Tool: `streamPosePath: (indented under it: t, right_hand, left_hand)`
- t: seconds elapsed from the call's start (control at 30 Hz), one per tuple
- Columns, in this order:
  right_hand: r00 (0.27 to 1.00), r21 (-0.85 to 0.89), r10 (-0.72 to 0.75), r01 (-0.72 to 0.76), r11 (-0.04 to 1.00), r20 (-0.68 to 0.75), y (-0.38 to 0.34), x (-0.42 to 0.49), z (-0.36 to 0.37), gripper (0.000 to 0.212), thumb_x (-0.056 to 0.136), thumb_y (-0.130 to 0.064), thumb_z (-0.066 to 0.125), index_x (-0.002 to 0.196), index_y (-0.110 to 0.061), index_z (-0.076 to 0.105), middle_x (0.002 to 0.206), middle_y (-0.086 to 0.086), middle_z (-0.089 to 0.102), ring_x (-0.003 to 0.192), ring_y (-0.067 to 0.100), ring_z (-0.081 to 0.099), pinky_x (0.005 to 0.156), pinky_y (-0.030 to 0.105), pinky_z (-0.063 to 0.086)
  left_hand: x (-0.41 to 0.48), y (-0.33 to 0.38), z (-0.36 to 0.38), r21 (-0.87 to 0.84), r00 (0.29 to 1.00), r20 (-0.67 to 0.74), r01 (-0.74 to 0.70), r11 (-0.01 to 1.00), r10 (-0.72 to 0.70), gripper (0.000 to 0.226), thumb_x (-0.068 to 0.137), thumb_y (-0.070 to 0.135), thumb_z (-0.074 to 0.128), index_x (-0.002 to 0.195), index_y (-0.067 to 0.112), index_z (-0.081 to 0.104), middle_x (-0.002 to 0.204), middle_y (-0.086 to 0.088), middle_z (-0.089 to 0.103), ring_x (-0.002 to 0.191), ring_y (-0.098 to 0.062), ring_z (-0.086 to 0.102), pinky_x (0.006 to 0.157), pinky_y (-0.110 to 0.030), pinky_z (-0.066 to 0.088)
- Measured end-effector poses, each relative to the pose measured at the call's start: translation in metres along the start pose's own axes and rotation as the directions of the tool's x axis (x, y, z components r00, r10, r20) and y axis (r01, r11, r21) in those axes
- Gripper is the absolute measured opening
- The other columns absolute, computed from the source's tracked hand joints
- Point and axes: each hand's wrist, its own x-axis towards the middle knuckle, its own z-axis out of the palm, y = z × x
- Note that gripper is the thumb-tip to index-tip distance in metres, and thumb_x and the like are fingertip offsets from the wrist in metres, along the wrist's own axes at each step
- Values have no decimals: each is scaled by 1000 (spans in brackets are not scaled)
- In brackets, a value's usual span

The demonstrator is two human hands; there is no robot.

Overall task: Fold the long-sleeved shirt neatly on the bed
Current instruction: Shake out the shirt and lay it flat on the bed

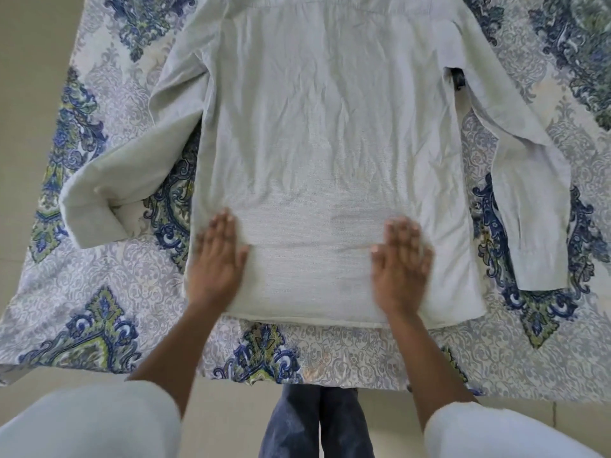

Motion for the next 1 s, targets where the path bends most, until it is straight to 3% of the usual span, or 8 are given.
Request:
streamPosePath:
  t: [0.1, 0.23, 0.3, 0.57, 0.67, 0.77, 0.87, 1.0]
  right_hand:
    - [986, 48, 160, -157, 986, -46, -1, 9, -12, 60, 95, -41, 19, 148, -13, 22, 156, 11, 20, 144, 27, 15, 116, 54, 12]
    - [966, 115, -248, 255, 960, -76, -90, 36, -7, 54, 93, -34, 32, 143, -13, 34, 152, 10, 32, 141, 26, 27, 115, 49, 13]
    - [941, 85, -334, 337, 938, -51, -97, 62, -3, 52, 94, -36, 32, 142, -18, 37, 152, 5, 33, 142, 23, 27, 115, 48, 16]
    - [984, 17, 179, -179, 984, 16, -13, 132, -40, 54, 98, -36, 21, 150, -22, 16, 159, 7, 8, 146, 27, 5, 117, 52, 7]
    - [989, 43, -146, 148, 988, -35, -78, 142, -40, 55, 88, -31, 29, 139, -14, 44, 149, 12, 37, 137, 32, 35, 108, 57, 26]
    - [909, 51, -413, 410, 910, 58, -109, 166, -30, 54, 92, -37, 25, 142, -20, 39, 152, 2, 33, 142, 22, 27, 114, 52, 17]
    - [949, 6, -315, 315, 949, -18, -74, 213, -26, 53, 93, -37, 30, 143, -22, 36, 153, 0, 31, 142, 20, 26, 115, 49, 16]
    - [998, 1, 2, -2, 1000, -55, -33, 269, -46, 60, 93, -41, 13, 147, -20, 25, 157, 5, 20, 145, 25, 16, 115, 51, 12]
  left_hand:
    - [6, 4, -15, -26, 991, -1, 133, 991, -133, 70, 93, 53, 3, 146, 11, -14, 155, -6, -20, 143, -20, -17, 119, -42, -3]
    - [62, 76, -20, -83, 990, -45, -135, 987, 131, 67, 92, 48, 5, 149, 12, -2, 158, -4, -3, 142, -13, -12, 115, -34, -12]
    - [88, 77, -21, -87, 985, -33, -174, 981, 172, 69, 91, 52, 4, 149, 15, 0, 158, 1, -4, 142, -10, -12, 116, -31, -9]
    - [119, 19, -49, -5, 999, -27, 21, 1000, -21, 66, 96, 46, 7, 148, 7, -4, 158, -10, -7, 146, -22, -8, 117, -36, -8]
    - [146, 71, -57, -87, 986, -31, -169, 982, 166, 71, 88, 46, 3, 149, 9, 1, 158, -7, -3, 146, -20, -4, 116, -35, -6]
    - [184, 81, -52, -90, 971, -14, -237, 967, 237, 72, 86, 49, -2, 150, 15, -2, 158, 0, -6, 146, -15, -6, 116, -33, -6]
    - [217, 47, -47, -49, 980, -90, -184, 982, 179, 65, 94, 50, 8, 150, 17, -1, 157, 3, -8, 143, -11, -11, 117, -36, -4]
    - [253, 33, -62, -104, 985, -118, 117, 988, -129, 67, 98, 48, 14, 149, 7, 2, 158, -10, -3, 146, -22, -4, 119, -40, 0]
